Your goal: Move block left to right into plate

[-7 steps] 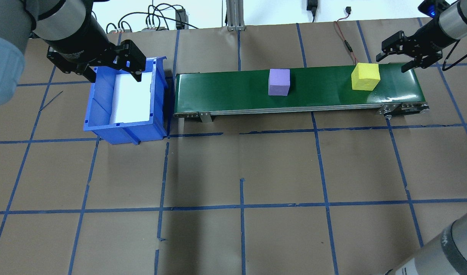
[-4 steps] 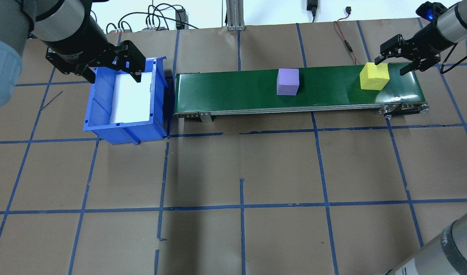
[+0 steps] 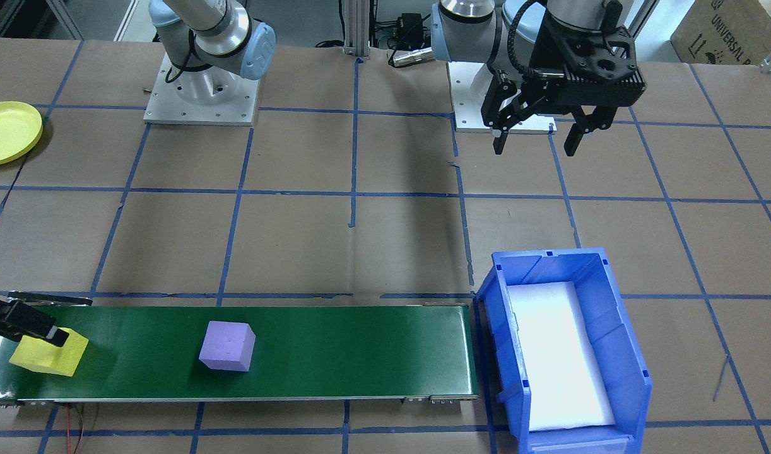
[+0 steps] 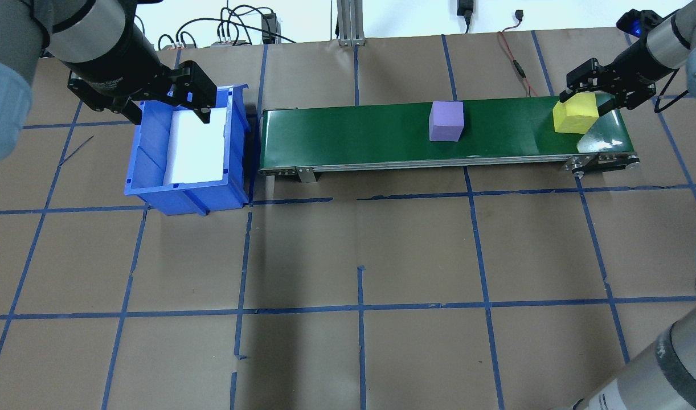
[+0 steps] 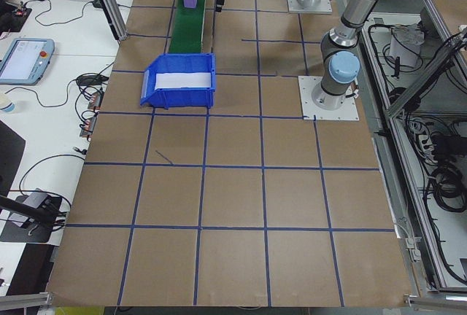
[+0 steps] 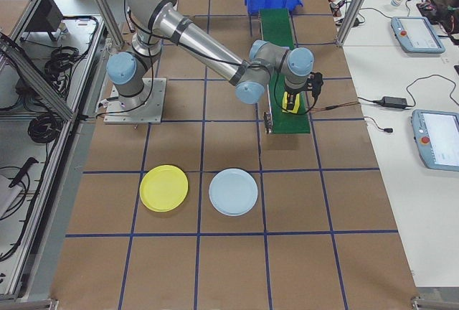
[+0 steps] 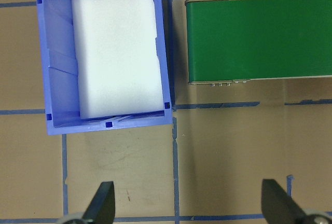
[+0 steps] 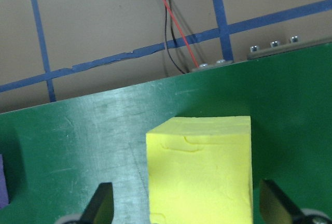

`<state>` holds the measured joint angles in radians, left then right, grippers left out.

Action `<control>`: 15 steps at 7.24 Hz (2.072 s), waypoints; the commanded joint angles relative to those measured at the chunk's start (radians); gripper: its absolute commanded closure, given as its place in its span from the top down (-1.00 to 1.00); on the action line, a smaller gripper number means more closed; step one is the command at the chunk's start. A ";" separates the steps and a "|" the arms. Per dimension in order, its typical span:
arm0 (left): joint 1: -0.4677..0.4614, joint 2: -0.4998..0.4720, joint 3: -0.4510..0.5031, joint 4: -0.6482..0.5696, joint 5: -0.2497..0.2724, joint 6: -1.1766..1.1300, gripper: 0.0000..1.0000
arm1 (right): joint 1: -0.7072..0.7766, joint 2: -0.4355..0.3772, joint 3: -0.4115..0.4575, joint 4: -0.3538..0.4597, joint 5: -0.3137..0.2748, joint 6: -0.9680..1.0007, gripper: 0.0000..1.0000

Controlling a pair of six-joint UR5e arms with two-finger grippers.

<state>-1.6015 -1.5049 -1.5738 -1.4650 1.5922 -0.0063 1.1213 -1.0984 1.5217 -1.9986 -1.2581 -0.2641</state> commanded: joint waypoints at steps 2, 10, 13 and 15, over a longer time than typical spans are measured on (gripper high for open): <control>0.000 0.000 0.000 -0.002 0.000 0.000 1.00 | -0.005 0.026 0.000 -0.075 -0.095 -0.033 0.37; -0.002 0.002 -0.003 -0.003 -0.002 0.003 1.00 | -0.433 -0.352 0.362 0.103 -0.231 -0.487 -0.54; -0.002 0.002 -0.003 -0.003 -0.002 0.003 1.00 | -0.752 -0.357 0.465 0.029 -0.244 -0.687 -0.51; 0.000 0.002 -0.003 -0.003 -0.002 0.003 1.00 | -0.901 -0.356 0.469 0.032 -0.242 -0.806 -0.49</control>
<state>-1.6026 -1.5033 -1.5769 -1.4681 1.5907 -0.0031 0.3153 -1.4547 1.9841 -1.9673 -1.5004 -0.9951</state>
